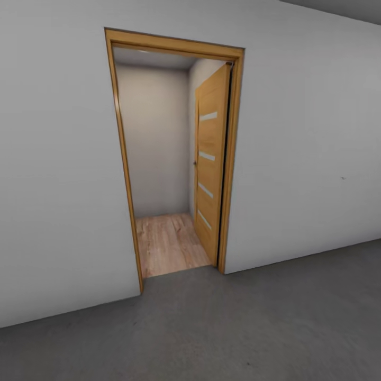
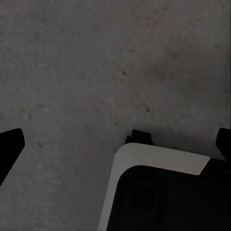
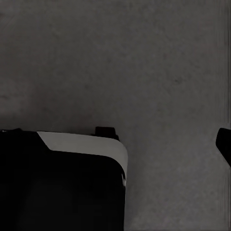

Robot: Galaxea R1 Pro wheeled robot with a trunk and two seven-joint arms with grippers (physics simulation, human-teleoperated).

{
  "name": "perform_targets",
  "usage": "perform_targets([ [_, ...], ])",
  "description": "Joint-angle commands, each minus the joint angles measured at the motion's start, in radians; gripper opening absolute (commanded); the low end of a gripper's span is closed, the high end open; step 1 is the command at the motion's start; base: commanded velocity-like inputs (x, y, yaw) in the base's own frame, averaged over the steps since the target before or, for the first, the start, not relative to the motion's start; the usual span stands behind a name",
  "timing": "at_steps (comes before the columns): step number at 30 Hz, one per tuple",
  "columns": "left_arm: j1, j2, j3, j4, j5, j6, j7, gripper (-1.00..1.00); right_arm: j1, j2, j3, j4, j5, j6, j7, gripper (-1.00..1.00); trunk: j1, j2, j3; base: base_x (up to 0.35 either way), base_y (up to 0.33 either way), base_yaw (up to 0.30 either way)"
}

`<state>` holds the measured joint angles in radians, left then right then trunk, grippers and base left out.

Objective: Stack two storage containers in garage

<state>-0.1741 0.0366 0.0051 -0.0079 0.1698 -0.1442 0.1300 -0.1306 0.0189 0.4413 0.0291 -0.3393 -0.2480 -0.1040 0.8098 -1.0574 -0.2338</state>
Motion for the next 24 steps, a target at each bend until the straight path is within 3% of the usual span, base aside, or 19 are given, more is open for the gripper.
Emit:
perform_targets([
  [1, -0.001, 0.0, 0.0, 0.001, 0.007, -0.005, 0.004, 1.0, -0.001, 0.0, 0.008, 0.003, -0.007, -0.005, -0.002, 1.0, 0.001, -0.001, -0.001, 0.311, -0.166, 0.0],
  [14, -0.001, -0.001, 0.0, 0.003, 0.007, 0.003, 0.0, 1.0, -0.001, 0.01, 0.008, 0.003, -0.007, -0.002, -0.002, 1.0, 0.001, -0.001, -0.001, 0.311, -0.159, 0.002],
  [24, -0.001, -0.001, 0.0, 0.003, 0.008, 0.003, 0.0, 1.0, -0.001, 0.006, 0.008, 0.003, -0.007, -0.002, -0.002, 1.0, 0.001, -0.001, -0.001, 0.311, -0.147, 0.223],
])
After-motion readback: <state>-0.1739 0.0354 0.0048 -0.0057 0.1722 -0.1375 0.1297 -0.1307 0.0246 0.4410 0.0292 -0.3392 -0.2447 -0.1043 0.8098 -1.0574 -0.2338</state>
